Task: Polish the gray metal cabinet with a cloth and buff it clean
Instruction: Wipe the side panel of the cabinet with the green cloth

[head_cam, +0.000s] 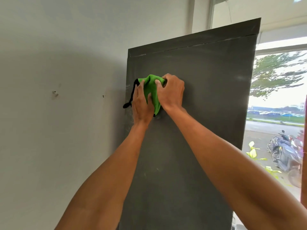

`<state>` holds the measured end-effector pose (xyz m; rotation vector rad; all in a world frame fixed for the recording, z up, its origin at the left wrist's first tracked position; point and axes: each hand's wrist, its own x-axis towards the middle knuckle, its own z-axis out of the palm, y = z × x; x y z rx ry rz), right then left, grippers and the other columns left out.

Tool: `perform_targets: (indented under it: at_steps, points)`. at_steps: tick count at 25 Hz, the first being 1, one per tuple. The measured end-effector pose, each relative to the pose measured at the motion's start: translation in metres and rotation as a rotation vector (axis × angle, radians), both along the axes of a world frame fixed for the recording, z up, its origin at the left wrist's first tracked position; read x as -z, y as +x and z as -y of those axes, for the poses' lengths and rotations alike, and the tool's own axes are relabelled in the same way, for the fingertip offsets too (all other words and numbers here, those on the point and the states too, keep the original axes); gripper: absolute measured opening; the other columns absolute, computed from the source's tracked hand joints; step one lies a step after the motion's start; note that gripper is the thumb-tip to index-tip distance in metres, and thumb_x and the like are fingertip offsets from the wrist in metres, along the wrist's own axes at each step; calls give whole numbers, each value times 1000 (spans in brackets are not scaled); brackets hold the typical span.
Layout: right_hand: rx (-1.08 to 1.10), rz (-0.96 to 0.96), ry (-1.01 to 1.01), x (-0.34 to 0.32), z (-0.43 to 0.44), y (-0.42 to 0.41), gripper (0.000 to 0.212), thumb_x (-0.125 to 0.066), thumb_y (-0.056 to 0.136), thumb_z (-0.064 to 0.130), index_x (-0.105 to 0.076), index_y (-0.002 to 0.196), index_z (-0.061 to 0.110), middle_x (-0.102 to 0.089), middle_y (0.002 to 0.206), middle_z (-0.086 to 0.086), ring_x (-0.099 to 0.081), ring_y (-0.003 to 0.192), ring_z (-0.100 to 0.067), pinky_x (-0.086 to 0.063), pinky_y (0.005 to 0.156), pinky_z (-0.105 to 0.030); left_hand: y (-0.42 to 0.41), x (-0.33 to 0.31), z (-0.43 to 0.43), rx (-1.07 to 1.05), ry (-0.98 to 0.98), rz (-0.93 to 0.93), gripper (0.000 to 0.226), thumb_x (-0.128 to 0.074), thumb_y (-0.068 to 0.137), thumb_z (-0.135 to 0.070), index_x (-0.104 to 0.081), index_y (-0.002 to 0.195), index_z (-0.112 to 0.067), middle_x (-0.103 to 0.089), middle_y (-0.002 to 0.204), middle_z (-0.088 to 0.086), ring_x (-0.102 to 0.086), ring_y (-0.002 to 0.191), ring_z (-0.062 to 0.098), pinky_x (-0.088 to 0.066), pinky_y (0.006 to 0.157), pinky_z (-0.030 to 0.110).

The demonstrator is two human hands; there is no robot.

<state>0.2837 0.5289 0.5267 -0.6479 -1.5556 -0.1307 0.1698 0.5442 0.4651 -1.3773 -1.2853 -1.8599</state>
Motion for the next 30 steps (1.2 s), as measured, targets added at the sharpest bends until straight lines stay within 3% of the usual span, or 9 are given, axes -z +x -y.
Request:
perform_targets:
  at_steps: [3,6,8,13,15,17,24,28,30]
  points:
    - [47,46,76,-11,-9,-9,18,-67,97,30,-67,97,12,-65,92,-4,-58,83,-19,-32,70,-23,-11,-5,-23,7,11,-2,60,-40,106,-30,-25,161,-13,-34,164,11,-33,151,27,-36,119,51]
    - [77,46,155,-25,-9,-9,21,-69,95,34,-68,103,14,-66,94,-3,-61,83,-20,-37,69,-26,-4,-7,-32,12,-36,-25,72,-27,106,-47,1,164,-15,-4,173,5,-3,159,20,-5,130,43]
    - [127,9,249,-32,-6,-3,22,-66,96,34,-70,106,14,-66,95,-3,-63,82,-19,-38,68,-26,-1,-12,-37,-78,-80,-58,75,-20,102,-56,1,164,-18,2,172,5,5,159,22,3,128,39]
    - [402,-76,538,-43,-17,38,15,-61,87,21,-72,97,17,-67,98,-3,-61,94,-25,-44,62,-31,-50,-74,-49,-144,-185,49,75,-19,102,-58,-1,165,-21,4,172,7,5,159,28,-2,128,49]
    - [499,-38,565,-47,-25,56,19,-60,86,20,-71,101,16,-66,108,-5,-60,108,-29,-51,82,-42,-61,-102,-49,-71,-243,177,71,-22,106,-55,3,165,-23,7,172,7,7,159,28,-2,128,52]
    - [586,7,559,-51,-29,69,24,-57,88,22,-70,107,16,-64,120,-6,-55,121,-31,-42,103,-47,-54,-112,-49,-87,-261,234,68,-22,107,-53,3,165,-27,7,172,7,7,159,28,-1,127,52]
    - [657,109,399,-63,-26,61,43,-48,93,31,-65,130,15,-49,152,-10,-35,146,-30,-15,123,-54,-29,-106,-37,-187,-104,-333,72,-22,100,-60,-6,165,-32,-1,173,2,4,159,23,-2,129,44]
    - [734,236,320,-64,-24,66,52,-49,96,37,-51,146,21,-28,164,-16,-18,154,-34,-5,122,-60,-17,-121,-39,-130,-211,93,69,-25,105,-56,-1,165,-31,4,173,3,8,159,25,-1,128,50]
    - [745,223,334,-67,-22,84,51,-47,97,34,-51,147,23,-26,165,-17,-17,154,-35,-4,122,-61,18,-120,-35,-144,-175,88,68,-23,104,-55,-5,165,-32,1,173,5,6,159,27,-1,128,51]
